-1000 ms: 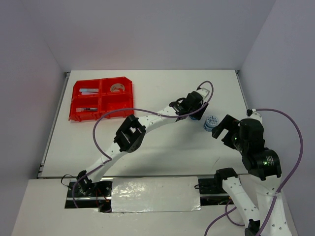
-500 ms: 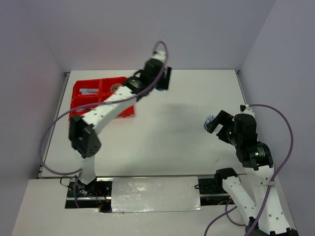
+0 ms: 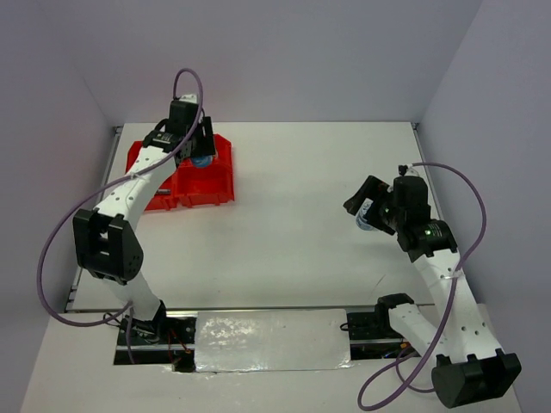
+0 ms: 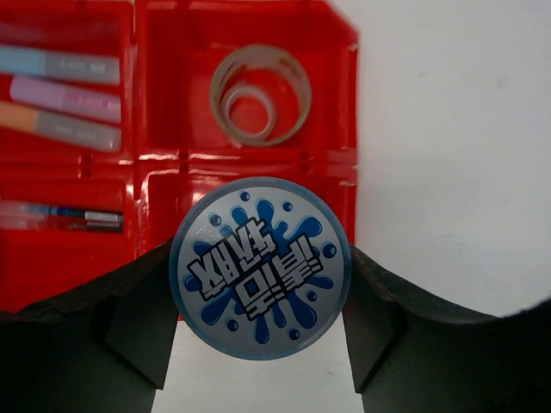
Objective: Sort the stationery into containers
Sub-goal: Place the stationery in the storage box.
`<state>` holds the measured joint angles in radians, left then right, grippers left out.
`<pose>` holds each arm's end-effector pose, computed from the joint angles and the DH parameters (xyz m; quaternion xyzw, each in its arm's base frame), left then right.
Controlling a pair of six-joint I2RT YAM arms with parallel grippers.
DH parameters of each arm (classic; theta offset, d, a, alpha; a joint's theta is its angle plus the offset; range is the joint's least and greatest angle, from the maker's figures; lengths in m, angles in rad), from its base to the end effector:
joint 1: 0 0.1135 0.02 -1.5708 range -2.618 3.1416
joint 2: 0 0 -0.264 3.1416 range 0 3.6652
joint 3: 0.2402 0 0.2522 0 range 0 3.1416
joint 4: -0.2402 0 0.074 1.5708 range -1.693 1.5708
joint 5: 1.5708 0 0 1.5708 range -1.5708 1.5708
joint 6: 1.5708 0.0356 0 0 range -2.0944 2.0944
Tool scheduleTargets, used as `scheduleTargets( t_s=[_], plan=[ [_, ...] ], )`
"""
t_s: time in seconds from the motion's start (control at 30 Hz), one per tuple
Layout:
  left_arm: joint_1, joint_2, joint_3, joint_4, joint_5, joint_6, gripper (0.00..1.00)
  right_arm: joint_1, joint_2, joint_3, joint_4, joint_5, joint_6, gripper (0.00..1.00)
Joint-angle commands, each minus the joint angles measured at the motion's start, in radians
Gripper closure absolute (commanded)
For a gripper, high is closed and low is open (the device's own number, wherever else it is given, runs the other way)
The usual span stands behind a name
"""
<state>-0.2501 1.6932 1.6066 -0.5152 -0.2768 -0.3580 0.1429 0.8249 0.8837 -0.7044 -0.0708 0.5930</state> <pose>0.3809 -0.0873 0.3528 -0.1114 0.8717 -0.0216 0.4767 0.1672 0.0266 0.3158 0.1842 0.8753 0.1900 0.4048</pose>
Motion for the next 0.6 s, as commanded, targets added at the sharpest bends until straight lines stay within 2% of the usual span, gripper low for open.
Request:
scheduleTargets(
  t_s=[0.0,0.27,0.57],
  plan=[
    [0.051,-0.006,-0.030,0.092,0.110,-0.021,1.00,0.017,0.022,0.037,0.075,-0.023,-0.004,0.02],
    [0.071,0.080,-0.057,0.118,0.076,-0.018,1.00,0.050,0.036,0.026,0.080,-0.003,0.007,0.02],
    [0.075,0.049,-0.197,0.158,0.014,-0.064,1.00,0.052,0.025,0.020,0.072,0.009,0.013,0.02]
  ],
)
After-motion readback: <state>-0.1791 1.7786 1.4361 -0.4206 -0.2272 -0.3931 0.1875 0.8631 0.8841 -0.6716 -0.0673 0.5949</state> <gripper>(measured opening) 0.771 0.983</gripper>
